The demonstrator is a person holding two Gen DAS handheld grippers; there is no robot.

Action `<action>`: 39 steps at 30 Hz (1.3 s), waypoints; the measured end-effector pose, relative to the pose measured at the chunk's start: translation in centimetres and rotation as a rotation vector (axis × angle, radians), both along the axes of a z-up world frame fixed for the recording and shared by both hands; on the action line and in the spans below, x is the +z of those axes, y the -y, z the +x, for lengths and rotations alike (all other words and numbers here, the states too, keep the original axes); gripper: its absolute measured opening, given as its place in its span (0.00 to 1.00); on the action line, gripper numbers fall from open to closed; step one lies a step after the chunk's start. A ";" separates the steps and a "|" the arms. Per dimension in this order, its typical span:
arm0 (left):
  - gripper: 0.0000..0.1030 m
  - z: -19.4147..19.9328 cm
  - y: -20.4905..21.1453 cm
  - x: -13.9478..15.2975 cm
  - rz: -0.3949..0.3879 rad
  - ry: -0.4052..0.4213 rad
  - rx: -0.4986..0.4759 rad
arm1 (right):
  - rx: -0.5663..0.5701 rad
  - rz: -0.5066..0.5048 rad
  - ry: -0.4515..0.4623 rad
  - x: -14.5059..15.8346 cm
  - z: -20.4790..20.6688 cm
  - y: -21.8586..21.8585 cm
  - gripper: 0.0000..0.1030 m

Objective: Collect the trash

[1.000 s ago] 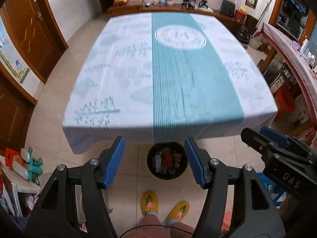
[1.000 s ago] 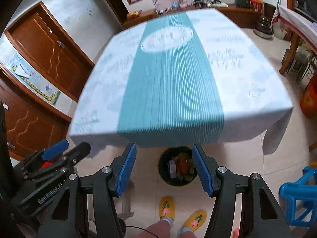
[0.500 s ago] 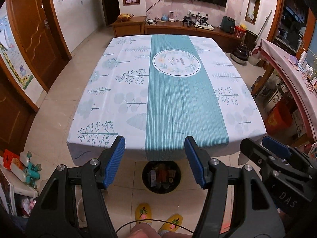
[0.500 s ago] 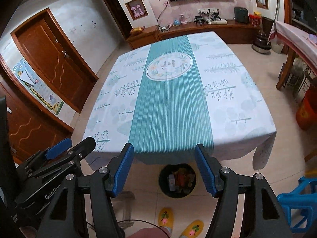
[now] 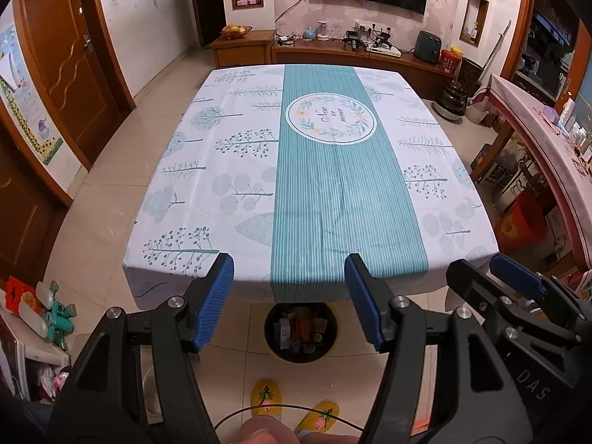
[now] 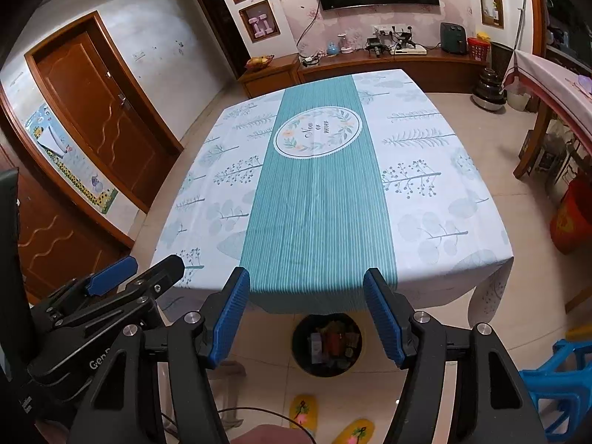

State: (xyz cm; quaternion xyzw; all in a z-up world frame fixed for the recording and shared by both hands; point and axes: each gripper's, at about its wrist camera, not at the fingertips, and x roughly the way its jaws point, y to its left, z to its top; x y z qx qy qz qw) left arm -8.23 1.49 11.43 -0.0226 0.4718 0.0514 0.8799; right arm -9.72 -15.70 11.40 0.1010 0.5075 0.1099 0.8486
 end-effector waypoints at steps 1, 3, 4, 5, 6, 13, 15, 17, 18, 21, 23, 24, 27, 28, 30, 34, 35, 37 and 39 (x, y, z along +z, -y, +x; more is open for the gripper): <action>0.58 0.0 0.0 0.0 0.000 -0.001 0.001 | 0.001 -0.001 -0.003 0.0 0.1 0.0 0.63; 0.58 0.0 0.0 0.0 0.001 -0.001 0.003 | 0.000 -0.003 -0.005 -0.1 0.2 -0.2 0.63; 0.58 0.0 0.0 0.0 0.001 0.000 0.004 | 0.000 -0.003 -0.005 -0.1 0.3 -0.2 0.63; 0.58 0.0 0.0 0.0 0.001 0.000 0.003 | 0.001 -0.003 -0.004 -0.1 0.3 -0.3 0.63; 0.58 0.1 0.0 0.0 0.001 -0.002 0.003 | 0.000 -0.004 -0.005 -0.1 0.3 -0.2 0.63; 0.58 0.9 -0.5 -0.7 0.005 -0.014 0.004 | 0.004 -0.007 -0.006 -0.3 0.7 -0.5 0.63; 0.58 1.1 -0.6 -0.8 0.006 -0.018 0.001 | 0.004 -0.007 -0.007 -0.4 0.9 -0.6 0.63; 0.58 1.2 -0.7 -0.9 0.008 -0.022 -0.001 | 0.003 -0.007 -0.010 -0.5 0.9 -0.6 0.63; 0.58 1.2 -0.7 -1.0 0.008 -0.025 -0.002 | 0.003 -0.007 -0.012 -0.5 1.0 -0.7 0.63; 0.58 1.3 -0.9 -1.1 0.008 -0.031 -0.005 | 0.000 -0.010 -0.018 -0.7 1.2 -0.8 0.63; 0.58 1.4 -0.9 -1.2 0.008 -0.034 -0.007 | -0.002 -0.011 -0.021 -0.9 1.3 -0.9 0.63; 0.58 1.4 -1.0 -1.3 0.008 -0.035 -0.008 | -0.003 -0.012 -0.022 -1.0 1.3 -0.9 0.63; 0.58 1.5 -1.0 -1.4 0.007 -0.038 -0.013 | -0.005 -0.014 -0.023 -1.1 1.4 -0.8 0.63; 0.58 1.5 -1.0 -1.5 0.006 -0.040 -0.015 | -0.004 -0.014 -0.023 -1.1 1.5 -0.8 0.63; 0.58 1.5 -1.0 -1.5 0.007 -0.042 -0.018 | -0.002 -0.014 -0.023 -1.1 1.4 -0.8 0.63; 0.58 1.6 -0.9 -1.6 0.006 -0.045 -0.024 | -0.004 -0.015 -0.024 -1.1 1.4 -0.8 0.63; 0.58 1.6 -0.8 -1.7 0.006 -0.047 -0.026 | -0.004 -0.015 -0.024 -1.2 1.4 -0.7 0.63; 0.58 1.6 -0.8 -1.7 0.007 -0.049 -0.031 | -0.004 -0.015 -0.025 -1.2 1.3 -0.7 0.63; 0.58 1.6 -0.7 -1.8 0.007 -0.051 -0.034 | -0.005 -0.014 -0.027 -1.2 1.4 -0.6 0.63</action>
